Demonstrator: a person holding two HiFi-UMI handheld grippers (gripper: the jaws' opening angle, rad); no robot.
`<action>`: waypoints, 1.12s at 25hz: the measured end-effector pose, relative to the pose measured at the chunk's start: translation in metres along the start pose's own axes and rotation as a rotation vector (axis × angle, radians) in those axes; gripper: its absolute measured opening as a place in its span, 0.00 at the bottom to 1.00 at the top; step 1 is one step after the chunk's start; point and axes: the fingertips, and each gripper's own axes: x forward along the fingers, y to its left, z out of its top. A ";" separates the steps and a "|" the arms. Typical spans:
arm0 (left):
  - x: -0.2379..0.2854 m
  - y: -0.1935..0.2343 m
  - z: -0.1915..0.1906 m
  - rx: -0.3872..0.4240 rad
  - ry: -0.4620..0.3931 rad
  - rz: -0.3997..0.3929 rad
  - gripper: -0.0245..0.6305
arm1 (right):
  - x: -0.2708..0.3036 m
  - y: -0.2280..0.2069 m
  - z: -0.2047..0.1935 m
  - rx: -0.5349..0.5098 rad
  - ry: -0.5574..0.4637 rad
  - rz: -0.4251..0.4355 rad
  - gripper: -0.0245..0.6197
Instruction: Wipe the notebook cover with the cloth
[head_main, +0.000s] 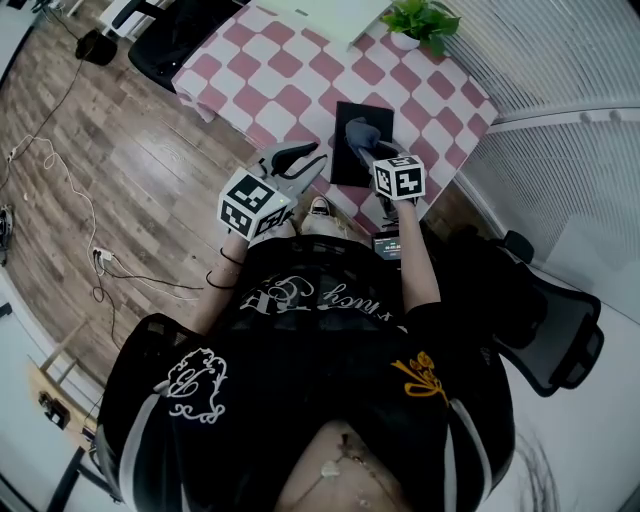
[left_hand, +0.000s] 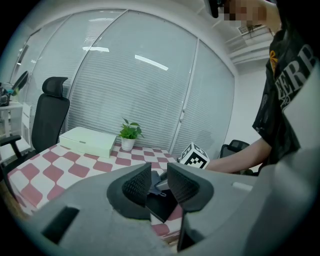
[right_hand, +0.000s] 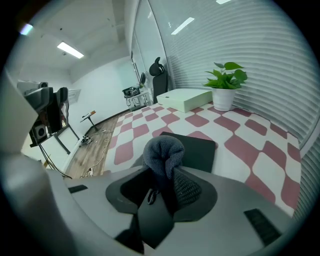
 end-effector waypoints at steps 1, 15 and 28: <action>0.002 -0.001 0.000 0.002 0.002 -0.008 0.18 | -0.005 -0.007 -0.003 0.014 -0.002 -0.016 0.24; 0.027 -0.019 0.000 0.029 0.034 -0.093 0.18 | -0.055 -0.069 -0.037 0.160 -0.041 -0.176 0.24; 0.016 -0.015 -0.002 0.022 0.017 -0.060 0.18 | -0.032 0.020 0.010 0.013 -0.098 -0.008 0.24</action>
